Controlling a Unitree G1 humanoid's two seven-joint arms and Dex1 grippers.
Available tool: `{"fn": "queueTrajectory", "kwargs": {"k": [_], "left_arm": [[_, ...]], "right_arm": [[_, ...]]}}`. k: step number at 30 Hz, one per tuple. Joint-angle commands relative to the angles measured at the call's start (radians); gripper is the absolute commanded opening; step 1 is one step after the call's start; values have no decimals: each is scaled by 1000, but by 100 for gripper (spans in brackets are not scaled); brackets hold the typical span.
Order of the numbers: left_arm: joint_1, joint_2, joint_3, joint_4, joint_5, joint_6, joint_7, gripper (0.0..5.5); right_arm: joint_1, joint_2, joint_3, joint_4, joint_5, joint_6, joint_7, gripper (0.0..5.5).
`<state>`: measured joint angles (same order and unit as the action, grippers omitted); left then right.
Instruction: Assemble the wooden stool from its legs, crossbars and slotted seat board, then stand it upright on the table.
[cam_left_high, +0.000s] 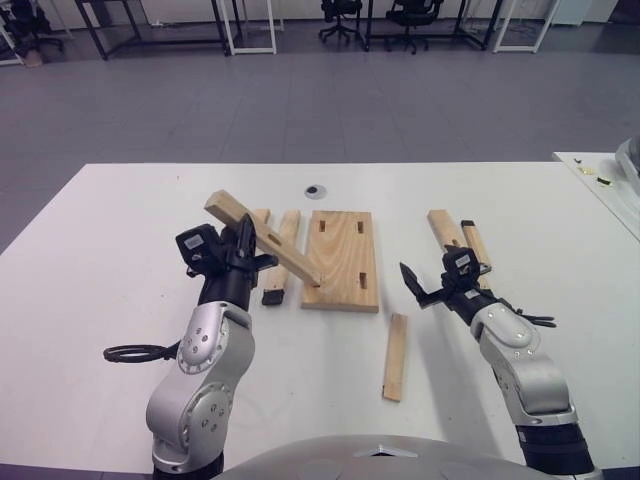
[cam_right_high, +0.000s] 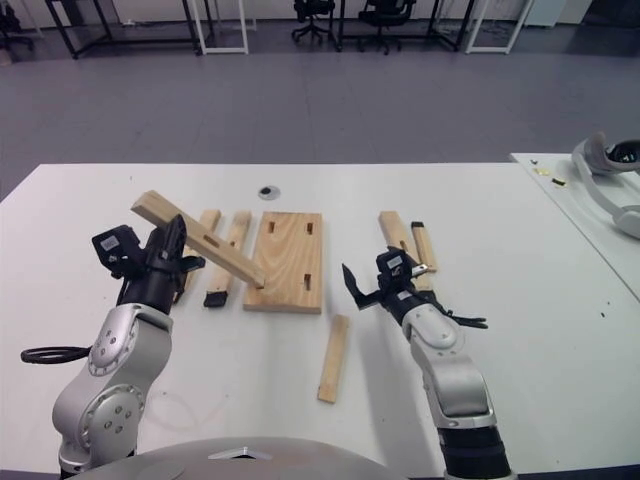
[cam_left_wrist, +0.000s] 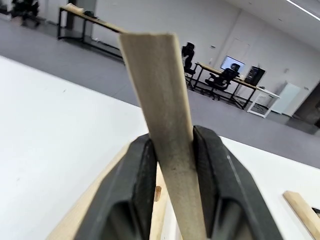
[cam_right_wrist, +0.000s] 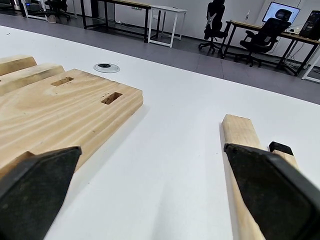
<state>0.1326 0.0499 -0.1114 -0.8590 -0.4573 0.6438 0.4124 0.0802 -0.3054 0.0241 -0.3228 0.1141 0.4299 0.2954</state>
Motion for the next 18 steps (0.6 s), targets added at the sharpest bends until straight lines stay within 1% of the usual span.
{"fn": "queueTrajectory", "kwargs": {"k": [1, 3, 5, 9, 11, 14, 17, 18], "left_arm": [[-43, 35, -91, -10, 87, 154, 21, 100], [-88, 26, -152, 23, 135, 177, 16, 100], [-91, 14, -223, 69, 185, 182, 12, 100], [-23, 7, -338, 115, 288, 166, 19, 100], [-1, -2, -370, 142, 333, 152, 15, 100], [9, -18, -374, 178, 378, 133, 0, 100], [-21, -35, -317, 159, 401, 122, -25, 100], [-39, -44, -293, 142, 393, 122, -40, 137]], "right_arm": [[-47, -14, 12, -13, -19, 29, 1, 532], [-70, -15, 14, -5, -25, 32, -1, 532], [-94, -17, 20, 4, -31, 37, 6, 532], [-132, -31, 26, 19, -35, 46, 31, 532], [-143, -35, 30, 21, -35, 51, 41, 532], [-148, -33, 32, 26, -35, 52, 43, 532], [-122, -21, 39, 21, -35, 44, 42, 532], [-111, -18, 44, 20, -36, 38, 41, 532]]}}
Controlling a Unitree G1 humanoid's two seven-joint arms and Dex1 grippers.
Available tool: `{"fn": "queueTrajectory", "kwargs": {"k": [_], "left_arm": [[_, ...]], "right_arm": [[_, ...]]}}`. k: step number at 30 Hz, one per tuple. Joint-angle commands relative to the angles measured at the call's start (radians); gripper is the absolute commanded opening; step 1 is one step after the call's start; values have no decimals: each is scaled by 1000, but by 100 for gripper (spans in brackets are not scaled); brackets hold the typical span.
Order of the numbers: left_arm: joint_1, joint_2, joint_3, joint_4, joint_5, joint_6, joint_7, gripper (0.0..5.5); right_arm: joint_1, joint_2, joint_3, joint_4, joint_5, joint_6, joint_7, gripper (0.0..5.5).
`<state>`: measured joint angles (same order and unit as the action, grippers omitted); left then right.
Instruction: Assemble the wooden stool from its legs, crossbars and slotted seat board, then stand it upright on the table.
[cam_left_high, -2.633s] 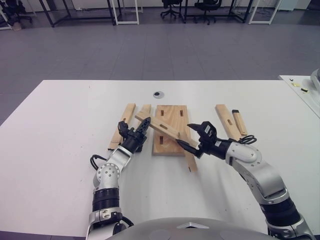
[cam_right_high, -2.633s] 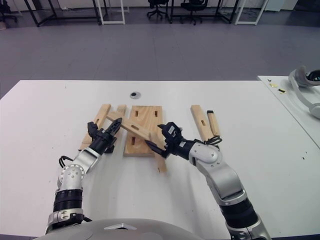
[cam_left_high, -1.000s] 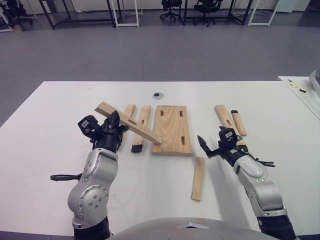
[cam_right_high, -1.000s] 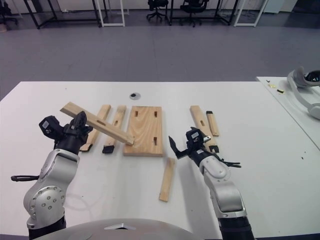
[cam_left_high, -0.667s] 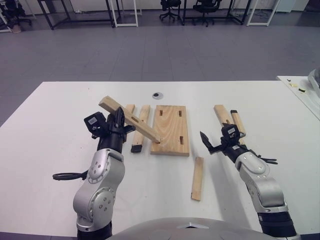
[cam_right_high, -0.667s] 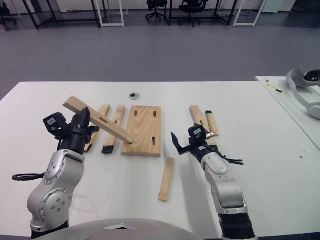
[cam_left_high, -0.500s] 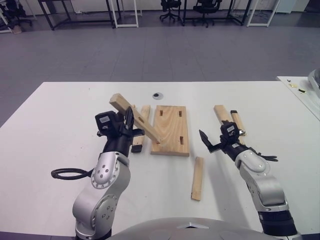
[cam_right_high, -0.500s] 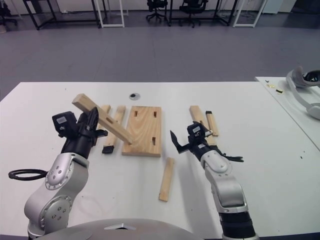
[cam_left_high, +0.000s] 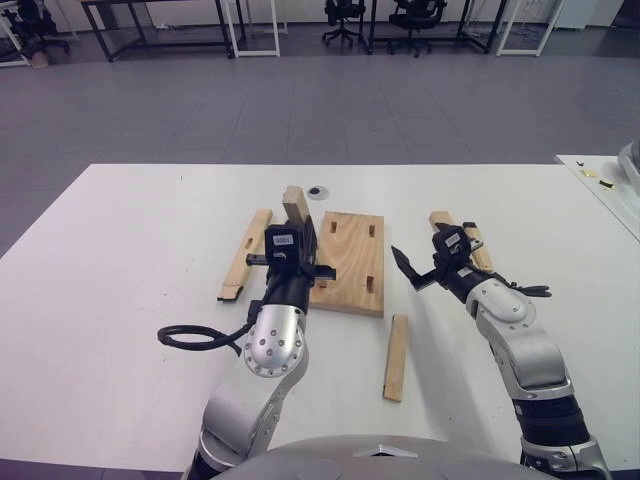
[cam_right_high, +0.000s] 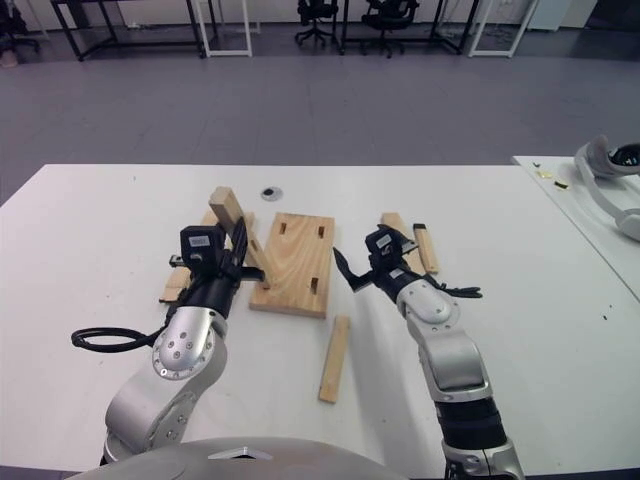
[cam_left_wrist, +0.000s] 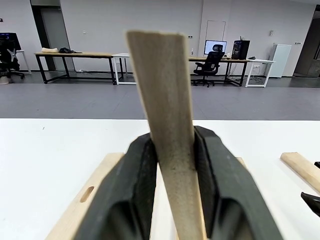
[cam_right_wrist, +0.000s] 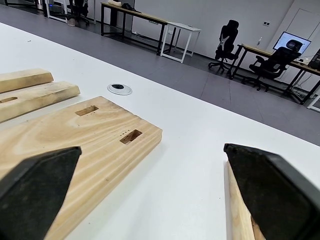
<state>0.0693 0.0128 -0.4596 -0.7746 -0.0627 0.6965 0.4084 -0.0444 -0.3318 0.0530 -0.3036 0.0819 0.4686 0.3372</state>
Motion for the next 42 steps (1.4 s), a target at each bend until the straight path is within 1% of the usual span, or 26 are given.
{"fn": "queueTrajectory", "kwargs": {"k": [1, 3, 4, 7, 9, 10, 12, 14, 15, 16, 17, 18, 19, 20, 21, 23, 24, 27, 29, 34, 37, 42], "left_arm": [[6, -19, 79, 42, -11, 65, -49, 143], [-27, -45, 127, 2, -35, 52, -81, 185], [-38, -55, 143, -19, -48, 35, -99, 197], [-44, -78, 178, -47, -82, 7, -146, 252], [-35, -96, 207, -60, -113, 3, -169, 284], [-31, -95, 231, -79, -145, 0, -191, 306], [-33, -51, 314, -125, -206, -6, -258, 334], [-48, 37, 448, -138, -281, -19, -360, 375], [-52, 84, 551, -127, -385, -25, -439, 394], [-62, 135, 668, -98, -517, -24, -517, 408], [-64, 185, 772, -53, -664, -11, -591, 419], [-61, 231, 849, -8, -780, 6, -651, 439], [-45, 280, 892, 40, -850, 21, -726, 452], [-25, 328, 911, 80, -886, 37, -785, 452], [-3, 379, 933, 126, -916, 55, -842, 452], [17, 454, 957, 192, -962, 81, -918, 452], [26, 485, 960, 209, -979, 89, -954, 452], [33, 537, 935, 226, -995, 98, -1012, 452], [34, 546, 910, 222, -1007, 100, -1019, 452], [56, 528, 872, 195, -1047, 102, -983, 452], [50, 516, 851, 192, -1064, 91, -953, 452], [24, 509, 831, 208, -1100, 87, -921, 452]], "right_arm": [[21, 12, 18, 3, -5, -6, -2, 532], [17, 25, 18, 13, -6, -17, -12, 532], [12, 32, 17, 17, -5, -23, -18, 532], [12, 40, 12, 24, -6, -38, -25, 532], [22, 29, 11, 21, 7, -42, -2, 532], [33, 8, 5, 8, 45, -26, 48, 532], [70, -85, -30, -34, 153, 20, 208, 532], [91, -208, -112, -51, 254, 48, 365, 532], [73, -293, -149, -49, 307, 61, 471, 532], [40, -392, -161, -48, 348, 61, 604, 532], [-2, -479, -137, -40, 358, 38, 732, 532], [-43, -540, -99, -27, 348, 3, 834, 532], [-84, -577, -32, -5, 304, -60, 922, 532], [-118, -593, 34, 22, 249, -131, 986, 532], [-155, -594, 123, 76, 159, -260, 1052, 532], [-202, -589, 239, 163, 43, -459, 1138, 532], [-219, -583, 277, 189, 18, -523, 1174, 532], [-246, -555, 346, 241, -9, -635, 1234, 532], [-243, -528, 371, 265, -30, -695, 1222, 532], [-280, -486, 397, 321, -60, -756, 1205, 532], [-287, -463, 442, 371, -93, -719, 1218, 532], [-327, -351, 492, 483, -121, -682, 1181, 532]]}}
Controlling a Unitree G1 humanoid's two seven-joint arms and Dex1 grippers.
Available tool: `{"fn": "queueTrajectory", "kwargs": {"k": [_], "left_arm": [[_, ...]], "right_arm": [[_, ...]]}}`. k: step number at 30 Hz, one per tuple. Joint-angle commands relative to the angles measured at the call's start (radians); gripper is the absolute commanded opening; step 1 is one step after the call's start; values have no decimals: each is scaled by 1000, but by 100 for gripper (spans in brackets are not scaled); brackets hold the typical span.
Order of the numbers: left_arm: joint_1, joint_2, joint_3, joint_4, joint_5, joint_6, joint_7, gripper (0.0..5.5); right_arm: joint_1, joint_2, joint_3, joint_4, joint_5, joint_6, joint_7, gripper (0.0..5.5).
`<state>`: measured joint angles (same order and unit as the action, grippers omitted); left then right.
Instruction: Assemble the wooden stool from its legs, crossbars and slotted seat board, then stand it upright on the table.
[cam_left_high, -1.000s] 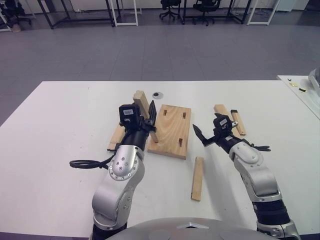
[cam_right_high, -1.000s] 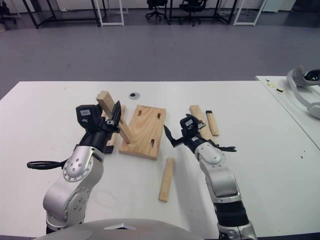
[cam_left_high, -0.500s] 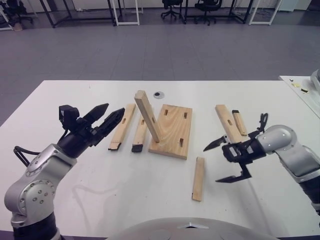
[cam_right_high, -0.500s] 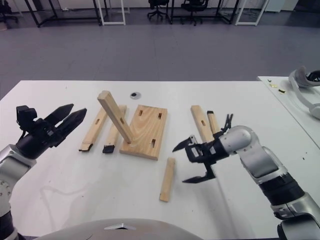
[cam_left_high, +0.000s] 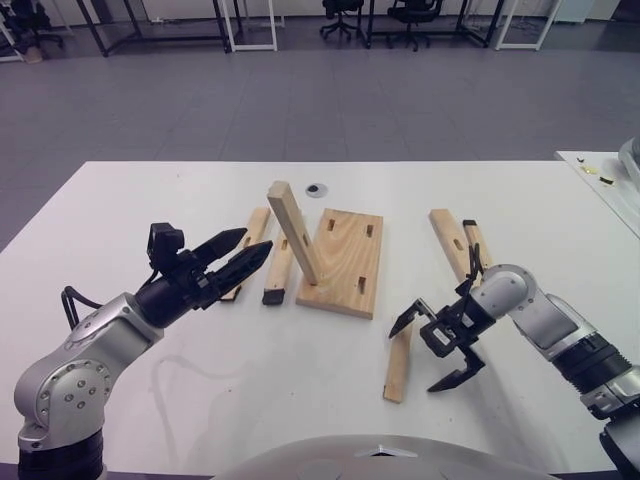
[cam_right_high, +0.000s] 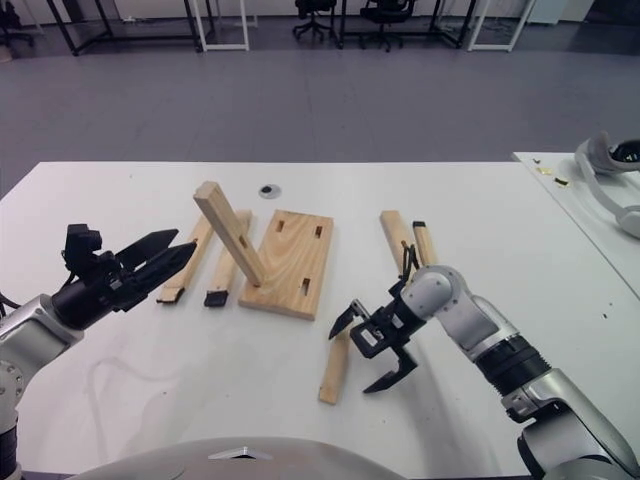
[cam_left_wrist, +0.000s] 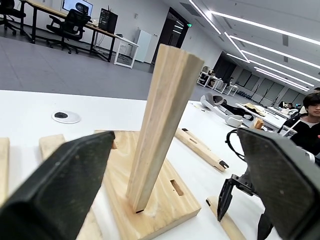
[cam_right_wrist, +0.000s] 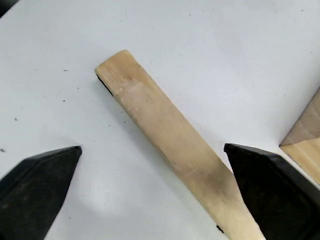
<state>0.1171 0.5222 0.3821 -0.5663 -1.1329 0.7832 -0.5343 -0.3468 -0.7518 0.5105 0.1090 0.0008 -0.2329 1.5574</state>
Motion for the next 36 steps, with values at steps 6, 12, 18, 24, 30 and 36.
{"fn": "queueTrajectory", "kwargs": {"k": [6, 12, 18, 24, 30, 36], "left_arm": [[-19, 11, -17, 12, -42, -5, 32, 455], [-20, 18, -14, 38, -33, -10, 25, 455], [-28, 27, -9, 59, -28, -17, 22, 455], [-54, 27, 19, 89, -31, -42, 29, 455], [-147, 66, 140, 183, -109, -62, 43, 455], [-343, 124, 202, 159, -316, -66, 188, 455]], "right_arm": [[-26, 20, 46, 119, -70, 59, 0, 432], [21, -64, 102, 84, -57, 126, 55, 326], [60, -49, 102, 79, -80, 110, 4, 237], [107, -81, 100, 52, -78, 105, -17, 156], [60, -5, -104, -75, 65, 144, -204, 132], [-8, -87, -448, -334, 364, 481, -327, 132]]}}
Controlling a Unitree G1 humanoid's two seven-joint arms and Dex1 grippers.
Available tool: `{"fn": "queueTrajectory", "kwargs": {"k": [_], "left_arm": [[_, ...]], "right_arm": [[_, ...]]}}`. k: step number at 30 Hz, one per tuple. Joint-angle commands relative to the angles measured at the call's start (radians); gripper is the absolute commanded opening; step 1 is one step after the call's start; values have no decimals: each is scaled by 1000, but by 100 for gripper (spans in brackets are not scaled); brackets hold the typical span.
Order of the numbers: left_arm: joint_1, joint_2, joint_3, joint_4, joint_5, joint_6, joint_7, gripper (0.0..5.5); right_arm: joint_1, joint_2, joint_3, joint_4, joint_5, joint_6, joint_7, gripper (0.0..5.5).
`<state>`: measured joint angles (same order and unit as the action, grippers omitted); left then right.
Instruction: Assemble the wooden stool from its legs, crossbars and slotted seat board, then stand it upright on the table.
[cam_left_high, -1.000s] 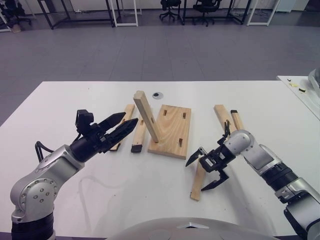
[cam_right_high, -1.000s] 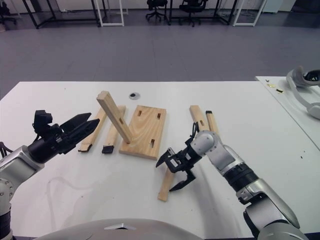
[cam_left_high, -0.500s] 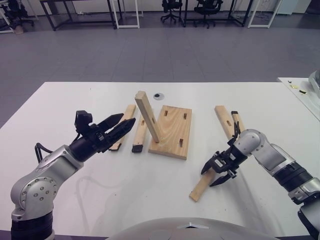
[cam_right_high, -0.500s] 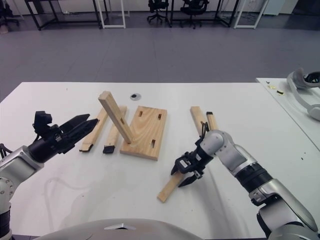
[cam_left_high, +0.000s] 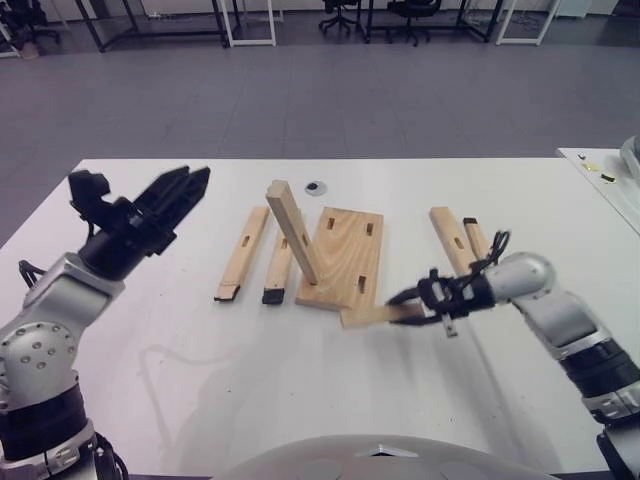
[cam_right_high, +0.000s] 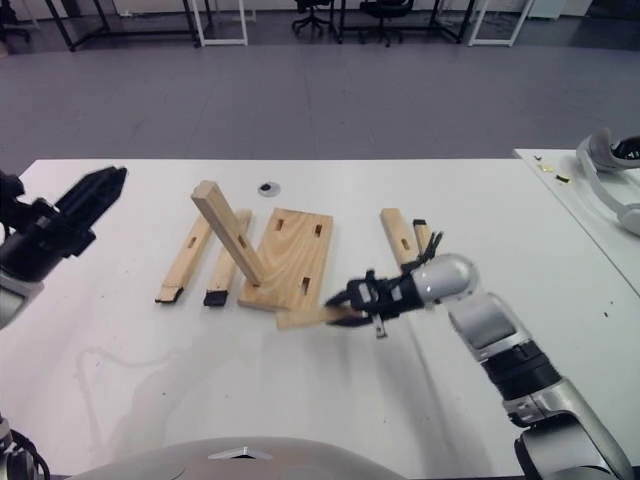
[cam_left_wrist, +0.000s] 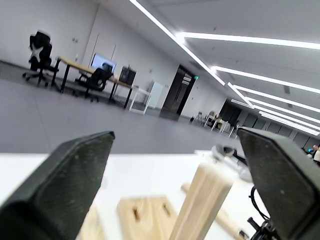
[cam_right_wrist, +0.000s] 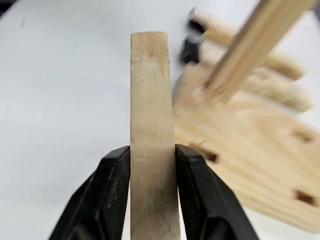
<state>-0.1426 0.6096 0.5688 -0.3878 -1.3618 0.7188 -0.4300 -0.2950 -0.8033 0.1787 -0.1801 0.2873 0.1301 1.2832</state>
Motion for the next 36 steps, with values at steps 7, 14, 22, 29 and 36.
{"fn": "queueTrajectory", "kwargs": {"k": [7, 14, 22, 29, 36], "left_arm": [[-455, -204, -249, 70, -67, -99, 424, 455], [-469, -417, -397, 179, 85, -145, 418, 455], [-484, -454, -412, 209, 164, -135, 356, 423], [-475, -451, -378, 184, 160, -130, 355, 293], [-455, -461, -377, 149, 142, -112, 345, 199]], "right_arm": [[-333, 246, -57, 147, -285, 90, -655, 131], [-386, 482, -59, 179, -346, 77, -922, 131], [-341, 567, 67, 62, -345, 50, -866, 131], [-332, 579, 73, 44, -342, 48, -853, 131], [-335, 593, 64, 22, -306, 65, -838, 131]]}}
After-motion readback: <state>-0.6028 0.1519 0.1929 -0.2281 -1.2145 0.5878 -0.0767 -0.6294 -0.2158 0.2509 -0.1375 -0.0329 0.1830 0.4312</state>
